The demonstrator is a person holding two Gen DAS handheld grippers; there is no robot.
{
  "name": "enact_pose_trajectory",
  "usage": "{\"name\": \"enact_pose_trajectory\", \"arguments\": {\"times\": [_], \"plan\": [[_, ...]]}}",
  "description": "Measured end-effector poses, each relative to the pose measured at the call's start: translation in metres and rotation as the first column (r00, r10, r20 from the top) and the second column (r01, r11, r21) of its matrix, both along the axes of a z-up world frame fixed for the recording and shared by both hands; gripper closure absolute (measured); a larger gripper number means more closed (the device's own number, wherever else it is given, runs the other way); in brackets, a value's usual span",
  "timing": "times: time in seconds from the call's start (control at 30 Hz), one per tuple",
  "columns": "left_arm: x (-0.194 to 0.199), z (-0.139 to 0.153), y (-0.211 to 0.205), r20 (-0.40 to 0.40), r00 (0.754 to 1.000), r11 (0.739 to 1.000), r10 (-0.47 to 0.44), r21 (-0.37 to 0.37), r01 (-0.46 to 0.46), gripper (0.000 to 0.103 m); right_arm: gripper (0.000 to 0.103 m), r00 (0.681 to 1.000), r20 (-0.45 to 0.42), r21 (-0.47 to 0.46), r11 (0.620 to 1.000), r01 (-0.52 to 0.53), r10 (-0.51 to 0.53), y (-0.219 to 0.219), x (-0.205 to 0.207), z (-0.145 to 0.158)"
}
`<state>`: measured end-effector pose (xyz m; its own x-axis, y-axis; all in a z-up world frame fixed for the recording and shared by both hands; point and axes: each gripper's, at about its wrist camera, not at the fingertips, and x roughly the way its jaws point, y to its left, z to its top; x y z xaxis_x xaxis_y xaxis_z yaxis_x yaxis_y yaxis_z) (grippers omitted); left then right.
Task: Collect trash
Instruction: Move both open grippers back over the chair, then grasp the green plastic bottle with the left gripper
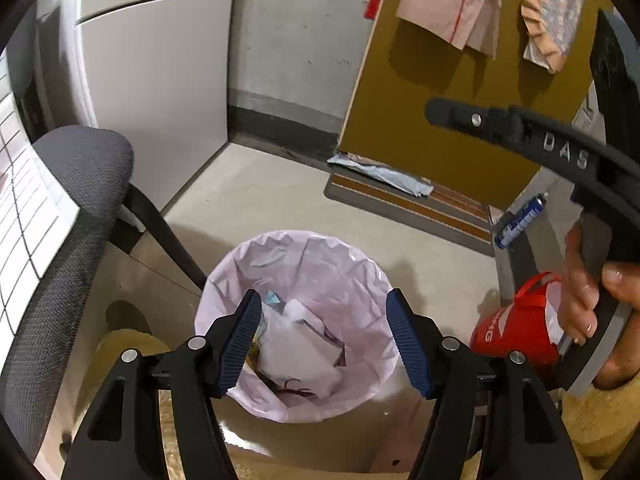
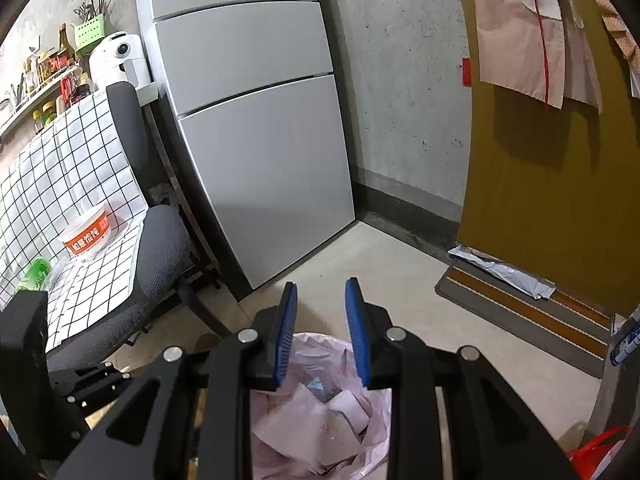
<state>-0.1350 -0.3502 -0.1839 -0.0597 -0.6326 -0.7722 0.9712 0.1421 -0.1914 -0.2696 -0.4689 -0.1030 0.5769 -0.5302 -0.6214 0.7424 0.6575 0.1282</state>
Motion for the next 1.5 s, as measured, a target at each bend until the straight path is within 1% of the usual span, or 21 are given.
{"name": "enact_pose_trajectory", "arguments": {"times": [0.13,0.3,0.4,0.5,0.53,0.57,0.67,0.7,0.77,0.8,0.83,0.87,0.9,0.97,1.03,1.07,1.17,1.23,1.37,1.43,1.5], "plan": [[0.010,0.015,0.011,0.011,0.999,0.998,0.048,-0.047,-0.047,0.038,0.078,1.000,0.003,0.003,1.000,-0.011,0.011,0.003,0.003,0.002],[0.028,0.030,0.038,0.034,0.988,0.985,0.151,-0.087,-0.148,0.038,0.078,0.999,0.003,0.006,0.999,-0.045,0.045,0.013,0.015,0.006],[0.043,0.036,0.062,0.048,0.971,0.969,0.234,-0.097,-0.229,0.038,0.078,0.996,0.009,-0.007,0.996,-0.089,0.089,0.026,0.028,0.012],[0.064,0.043,0.092,0.057,0.938,0.936,0.342,-0.106,-0.334,0.038,0.078,0.990,0.006,-0.012,0.990,-0.143,0.143,0.039,0.045,0.017],[0.070,0.046,0.102,0.066,0.923,0.922,0.379,-0.110,-0.371,0.038,0.078,0.987,0.004,-0.008,0.987,-0.162,0.162,0.042,0.051,0.017],[0.079,0.050,0.116,0.072,0.902,0.902,0.425,-0.120,-0.415,0.038,0.078,0.983,0.001,-0.004,0.983,-0.186,0.186,0.048,0.058,0.018],[0.100,0.057,0.147,0.069,0.854,0.853,0.515,-0.134,-0.504,0.037,0.078,0.964,-0.014,0.002,0.964,-0.267,0.267,0.068,0.084,0.018],[0.107,0.061,0.160,0.073,0.830,0.829,0.553,-0.142,-0.541,0.037,0.078,0.954,-0.017,0.003,0.954,-0.298,0.298,0.077,0.095,0.019],[0.121,0.068,0.183,0.101,0.776,0.780,0.623,-0.154,-0.606,0.037,0.072,0.938,-0.017,0.011,0.938,-0.347,0.348,0.090,0.113,0.020],[0.126,0.070,0.192,0.104,0.758,0.763,0.643,-0.159,-0.626,0.037,0.071,0.927,-0.017,0.016,0.927,-0.375,0.375,0.097,0.123,0.021],[0.134,0.073,0.205,0.101,0.734,0.739,0.672,-0.165,-0.653,0.037,0.069,0.917,-0.016,0.014,0.917,-0.398,0.398,0.104,0.133,0.023],[0.140,0.074,0.214,0.098,0.715,0.720,0.692,-0.168,-0.674,0.037,0.065,0.909,-0.018,0.011,0.910,-0.416,0.416,0.110,0.141,0.024],[0.148,0.077,0.227,0.097,0.686,0.691,0.721,-0.172,-0.702,0.037,0.063,0.896,-0.024,0.005,0.896,-0.444,0.444,0.119,0.154,0.025],[0.162,0.079,0.247,0.101,0.633,0.640,0.768,-0.175,-0.748,0.034,0.055,0.876,-0.031,-0.002,0.876,-0.482,0.481,0.131,0.173,0.026],[0.179,0.082,0.269,0.104,0.568,0.577,0.817,-0.172,-0.798,0.032,0.050,0.854,-0.033,-0.002,0.854,-0.520,0.520,0.143,0.194,0.026],[0.187,0.082,0.280,0.102,0.536,0.545,0.838,-0.170,-0.821,0.032,0.050,0.842,-0.035,-0.008,0.842,-0.539,0.538,0.150,0.206,0.026],[0.205,0.082,0.307,0.091,0.464,0.473,0.881,-0.160,-0.867,0.032,0.050,0.812,-0.042,-0.010,0.813,-0.582,0.582,0.164,0.235,0.024],[0.215,0.081,0.321,0.079,0.432,0.439,0.899,-0.152,-0.886,0.032,0.050,0.795,-0.046,-0.002,0.796,-0.606,0.605,0.172,0.250,0.023],[0.237,0.084,0.337,0.079,0.396,0.403,0.915,-0.143,-0.904,0.032,0.050,0.760,-0.052,-0.006,0.761,-0.648,0.647,0.190,0.275,0.019],[0.249,0.087,0.349,0.054,0.378,0.382,0.924,-0.145,-0.913,0.032,0.049,0.746,-0.052,-0.004,0.747,-0.665,0.664,0.196,0.282,0.018],[0.260,0.088,0.360,0.036,0.355,0.356,0.934,-0.145,-0.923,0.032,0.048,0.730,-0.057,-0.012,0.731,-0.682,0.681,0.201,0.289,0.018]]}}
